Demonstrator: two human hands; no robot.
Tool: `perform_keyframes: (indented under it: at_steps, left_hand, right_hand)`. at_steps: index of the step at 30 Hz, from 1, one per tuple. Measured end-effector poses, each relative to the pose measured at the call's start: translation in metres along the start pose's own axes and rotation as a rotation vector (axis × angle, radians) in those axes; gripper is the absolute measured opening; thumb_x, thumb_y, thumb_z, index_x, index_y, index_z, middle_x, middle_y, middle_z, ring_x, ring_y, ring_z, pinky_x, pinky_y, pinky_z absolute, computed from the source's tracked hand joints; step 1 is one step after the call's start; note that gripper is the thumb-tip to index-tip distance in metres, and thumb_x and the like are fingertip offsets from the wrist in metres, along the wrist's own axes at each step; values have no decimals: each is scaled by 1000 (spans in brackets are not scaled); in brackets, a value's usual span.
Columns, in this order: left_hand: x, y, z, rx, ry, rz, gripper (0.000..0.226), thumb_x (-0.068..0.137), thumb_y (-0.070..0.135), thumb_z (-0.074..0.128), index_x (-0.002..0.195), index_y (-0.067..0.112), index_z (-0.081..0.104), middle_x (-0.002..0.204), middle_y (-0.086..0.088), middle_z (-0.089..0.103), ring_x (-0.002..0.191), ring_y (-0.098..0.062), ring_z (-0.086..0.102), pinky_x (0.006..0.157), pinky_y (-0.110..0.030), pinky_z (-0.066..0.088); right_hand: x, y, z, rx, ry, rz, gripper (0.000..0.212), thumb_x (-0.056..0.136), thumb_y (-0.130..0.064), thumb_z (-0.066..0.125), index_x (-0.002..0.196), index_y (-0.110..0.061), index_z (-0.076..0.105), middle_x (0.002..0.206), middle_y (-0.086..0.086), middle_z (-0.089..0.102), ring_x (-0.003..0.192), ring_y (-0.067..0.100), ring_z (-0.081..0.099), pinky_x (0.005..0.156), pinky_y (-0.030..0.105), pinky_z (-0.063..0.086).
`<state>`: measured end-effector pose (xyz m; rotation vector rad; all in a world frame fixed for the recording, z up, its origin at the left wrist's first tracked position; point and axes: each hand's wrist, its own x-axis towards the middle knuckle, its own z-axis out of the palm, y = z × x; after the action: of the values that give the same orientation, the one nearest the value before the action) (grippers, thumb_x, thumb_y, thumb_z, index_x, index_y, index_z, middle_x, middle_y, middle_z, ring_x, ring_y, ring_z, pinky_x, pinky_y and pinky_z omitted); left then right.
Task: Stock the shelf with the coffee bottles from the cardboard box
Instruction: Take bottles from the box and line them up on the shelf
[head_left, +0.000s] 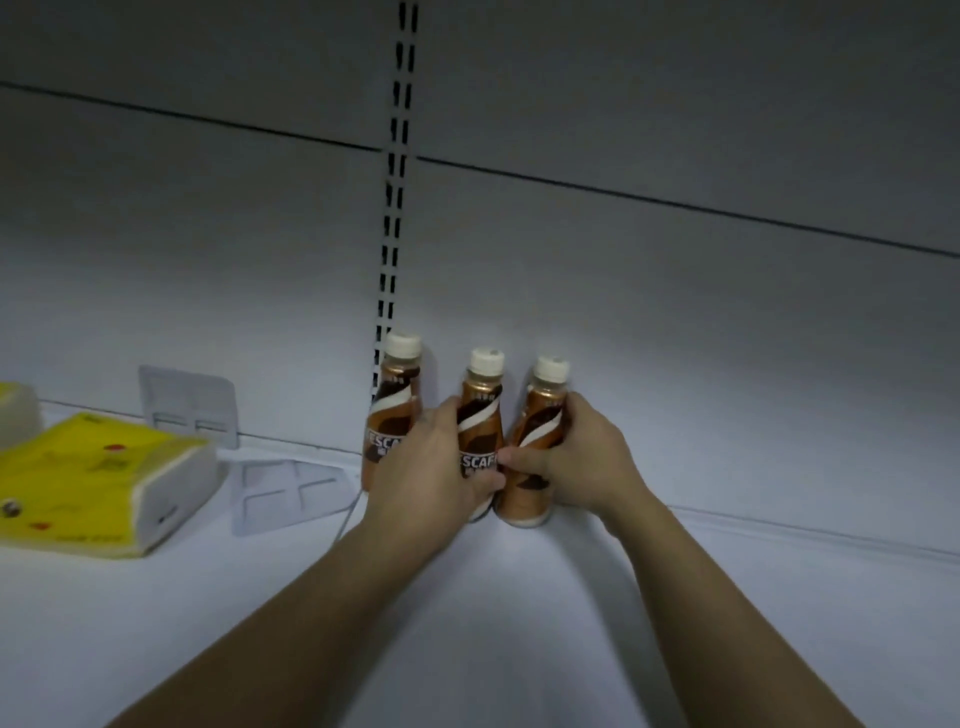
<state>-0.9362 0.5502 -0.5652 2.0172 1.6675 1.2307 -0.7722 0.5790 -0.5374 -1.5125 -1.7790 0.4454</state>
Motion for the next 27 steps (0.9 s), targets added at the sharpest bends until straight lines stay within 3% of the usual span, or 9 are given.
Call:
perform_keyframes:
  at_steps: [4, 6, 8, 10, 12, 17, 22, 27]
  left_hand:
    - [0, 2, 0, 105, 122, 53, 85, 76, 46, 70, 143, 29, 20, 131, 6, 48, 118, -14, 49, 92, -37, 46]
    - [5, 2, 1, 145, 177, 81, 89, 78, 43, 70, 147, 26, 15, 136, 4, 45, 122, -16, 47, 93, -36, 43]
    - [7, 2, 0, 163, 200, 66, 92, 78, 40, 71, 148, 26, 13, 137, 3, 46, 121, -17, 49, 94, -37, 43]
    - [6, 1, -1, 182, 218, 55, 95, 76, 39, 73, 148, 29, 11, 136, 2, 49, 120, -19, 51, 93, -39, 44]
    - [4, 2, -2, 207, 237, 67, 97, 74, 40, 74, 147, 30, 12, 133, 1, 51, 119, -20, 51, 92, -40, 45]
    - [3, 2, -2, 305, 258, 112, 98, 68, 40, 77, 146, 26, 20, 122, 0, 56, 114, -20, 50, 87, -40, 45]
    - [6, 3, 4, 299, 292, 104, 94, 72, 33, 76, 145, 28, 17, 118, 0, 57, 110, -20, 53, 84, -39, 47]
    - [8, 5, 11, 250, 287, 75, 92, 73, 23, 76, 145, 25, 19, 124, 1, 53, 115, -18, 51, 93, -38, 45]
  right_hand:
    - [-14, 9, 21, 4, 116, -15, 62, 57, -61, 79, 105, -31, 53, 99, -9, 63, 88, 9, 61, 74, 31, 53]
    - [-21, 15, 24, 84, 83, -33, 63, 63, -54, 80, 114, -38, 48, 106, -16, 62, 95, 2, 61, 78, 26, 51]
    - [-28, 17, 23, 155, 34, -22, 64, 63, -42, 84, 111, -48, 42, 102, -26, 61, 91, -11, 57, 72, 13, 44]
    - [-30, 19, 23, 172, 10, -15, 61, 62, -34, 85, 102, -50, 41, 96, -30, 58, 84, -16, 54, 65, 9, 38]
    - [-31, 19, 22, 176, 6, -26, 58, 65, -31, 84, 99, -47, 41, 93, -28, 57, 83, -10, 55, 66, 11, 39]
    - [-30, 22, 22, 159, -4, -32, 59, 73, -27, 81, 116, -38, 43, 102, -18, 57, 99, 11, 61, 87, 27, 48]
    - [-30, 21, 29, 151, 24, 17, 62, 74, -23, 82, 124, -28, 46, 117, -9, 63, 107, 14, 62, 95, 34, 50]
    - [-29, 21, 29, 117, 22, 15, 54, 72, -25, 83, 109, -36, 45, 113, -11, 64, 101, 11, 62, 90, 31, 51]
